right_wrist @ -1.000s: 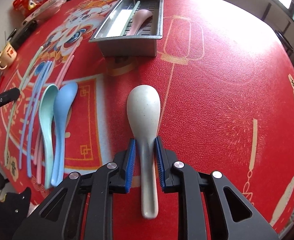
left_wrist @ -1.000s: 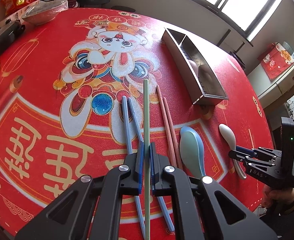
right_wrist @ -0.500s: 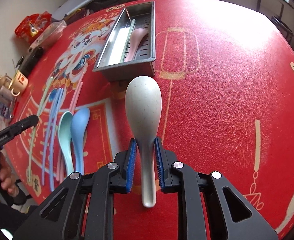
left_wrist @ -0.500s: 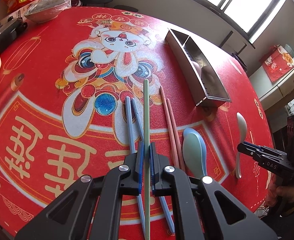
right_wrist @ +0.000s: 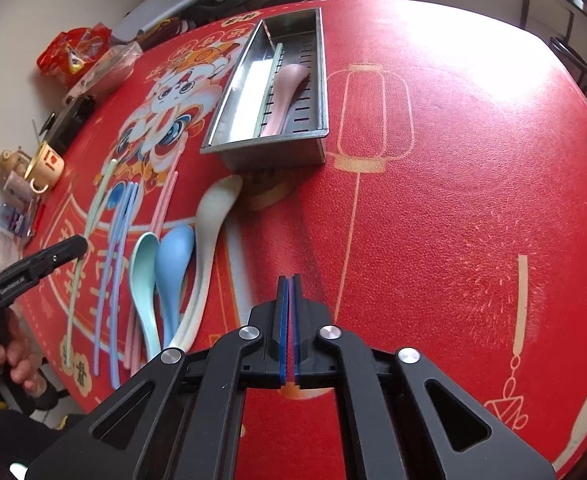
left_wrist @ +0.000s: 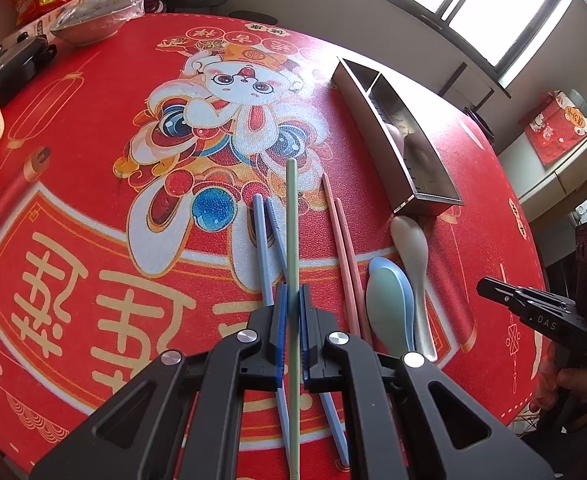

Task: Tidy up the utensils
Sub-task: 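Lift the white spoon with the right tool toward the steel tray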

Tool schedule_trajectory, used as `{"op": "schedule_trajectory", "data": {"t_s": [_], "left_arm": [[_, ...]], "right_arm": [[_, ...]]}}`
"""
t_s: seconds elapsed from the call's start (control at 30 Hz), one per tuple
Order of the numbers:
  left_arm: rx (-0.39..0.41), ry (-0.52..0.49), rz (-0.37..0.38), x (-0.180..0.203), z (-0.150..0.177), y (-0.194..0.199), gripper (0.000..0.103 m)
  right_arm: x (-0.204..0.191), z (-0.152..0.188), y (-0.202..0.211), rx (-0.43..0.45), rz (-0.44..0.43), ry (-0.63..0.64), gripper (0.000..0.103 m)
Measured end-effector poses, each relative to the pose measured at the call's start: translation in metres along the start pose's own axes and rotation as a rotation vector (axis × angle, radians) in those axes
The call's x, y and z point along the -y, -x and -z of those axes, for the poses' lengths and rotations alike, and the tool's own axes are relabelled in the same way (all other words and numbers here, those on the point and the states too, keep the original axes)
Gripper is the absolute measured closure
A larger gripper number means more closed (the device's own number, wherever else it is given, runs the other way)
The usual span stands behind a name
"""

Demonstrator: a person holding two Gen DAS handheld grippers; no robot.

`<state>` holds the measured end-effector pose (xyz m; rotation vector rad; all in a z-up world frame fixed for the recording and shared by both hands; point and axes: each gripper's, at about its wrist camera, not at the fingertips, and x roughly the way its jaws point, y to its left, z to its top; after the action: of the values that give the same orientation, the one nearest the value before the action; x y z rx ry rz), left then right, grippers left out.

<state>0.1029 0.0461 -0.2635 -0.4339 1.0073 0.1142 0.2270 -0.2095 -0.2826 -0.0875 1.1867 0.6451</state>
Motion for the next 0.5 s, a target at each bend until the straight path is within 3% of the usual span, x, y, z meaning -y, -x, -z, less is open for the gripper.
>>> {"op": "schedule_trajectory", "data": {"t_s": [0.5], "left_arm": [[0.012,0.028,-0.03,-0.016,0.008,0.011,0.097]], "right_arm": [[-0.037,-0.019,-0.038,-0.059,-0.107,0.077,0.099]]}}
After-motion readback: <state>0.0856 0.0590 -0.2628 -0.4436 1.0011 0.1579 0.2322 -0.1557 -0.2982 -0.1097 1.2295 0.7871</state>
